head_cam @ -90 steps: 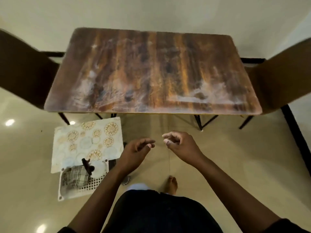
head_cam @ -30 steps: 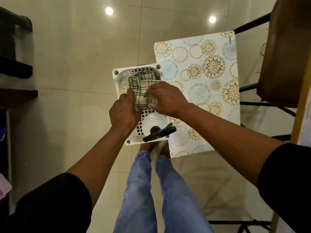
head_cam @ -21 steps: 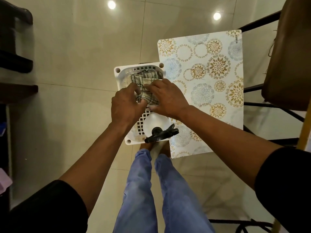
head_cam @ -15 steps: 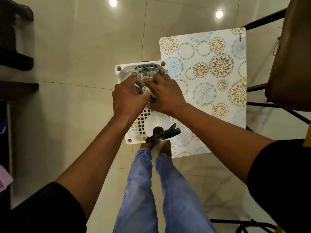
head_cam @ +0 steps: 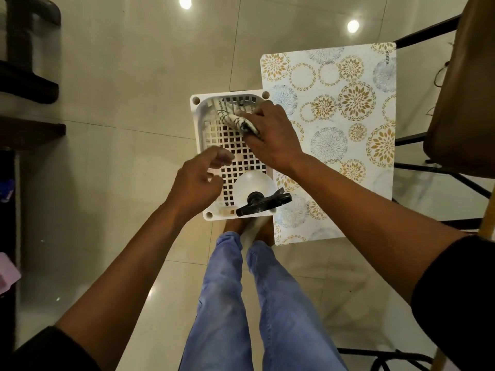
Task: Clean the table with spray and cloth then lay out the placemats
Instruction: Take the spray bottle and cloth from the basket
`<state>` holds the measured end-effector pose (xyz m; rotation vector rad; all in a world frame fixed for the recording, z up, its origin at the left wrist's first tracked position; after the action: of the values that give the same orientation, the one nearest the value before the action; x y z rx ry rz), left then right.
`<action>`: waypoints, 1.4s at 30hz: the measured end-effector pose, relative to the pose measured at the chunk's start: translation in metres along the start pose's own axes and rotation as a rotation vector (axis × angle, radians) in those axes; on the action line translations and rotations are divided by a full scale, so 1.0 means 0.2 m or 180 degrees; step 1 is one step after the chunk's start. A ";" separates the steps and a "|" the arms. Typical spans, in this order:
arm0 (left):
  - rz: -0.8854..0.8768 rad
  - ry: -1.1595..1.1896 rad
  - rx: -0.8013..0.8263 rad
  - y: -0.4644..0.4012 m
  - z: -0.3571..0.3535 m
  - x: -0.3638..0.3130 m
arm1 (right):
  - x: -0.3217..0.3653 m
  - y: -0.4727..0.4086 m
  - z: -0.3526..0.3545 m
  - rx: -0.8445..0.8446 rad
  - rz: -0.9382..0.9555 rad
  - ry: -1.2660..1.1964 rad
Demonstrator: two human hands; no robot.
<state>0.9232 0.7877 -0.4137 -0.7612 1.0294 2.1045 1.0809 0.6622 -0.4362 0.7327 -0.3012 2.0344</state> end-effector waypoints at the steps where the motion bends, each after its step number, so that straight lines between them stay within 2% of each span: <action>1: -0.0270 -0.0123 0.0341 0.03 0.00 0.00 | 0.00 0.00 0.04 -0.0055 -0.0141 -0.0212; 4: -0.1027 -0.0390 0.0816 0.10 -0.05 0.00 | 0.00 0.04 0.19 0.0012 -0.0785 -0.1295; 7: -0.1309 -0.0519 0.1024 0.13 -0.14 -0.01 | -0.07 0.13 0.28 -0.0021 -0.1925 -0.2449; 10: -0.1571 -0.0275 0.0940 0.16 -0.22 -0.06 | -0.17 0.23 0.31 -0.0308 -0.2826 -0.3160; 13: -0.1638 0.0001 0.0731 0.19 -0.29 -0.09 | -0.23 0.32 0.33 -0.0467 -0.3302 -0.3804; 15: -0.1652 0.0112 0.0562 0.18 -0.32 -0.09 | -0.23 0.37 0.34 -0.0550 -0.3417 -0.4008; 21: -0.1591 0.0371 0.0436 0.16 -0.36 -0.15 | -0.25 0.48 0.37 -0.0942 -0.3766 -0.3586; 30: -0.1212 0.0715 0.0452 0.31 -0.19 -0.45 | -0.13 0.64 0.63 -0.1359 -0.3414 -0.3518; 38: -0.1360 0.0699 0.0443 0.64 0.06 -0.84 | 0.13 0.97 1.00 -0.1563 -0.3300 -0.3389; 42: -0.1472 0.0715 0.0724 0.74 0.07 -0.95 | 0.22 1.17 1.18 -0.1869 -0.3430 -0.3219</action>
<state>0.9232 0.6708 -0.2016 -1.0236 1.0662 1.5081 0.9572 0.4527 -0.2058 1.1419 -0.8077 0.4124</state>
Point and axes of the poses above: each hand's wrist, its own y-axis away from the middle knuckle, its own z-axis out of the back of the hand, x = y × z, the point moved 4 cm from there along -y, towards the middle knuckle, and after that the axes turned 15 degrees about -x, right-handed, at the moved point
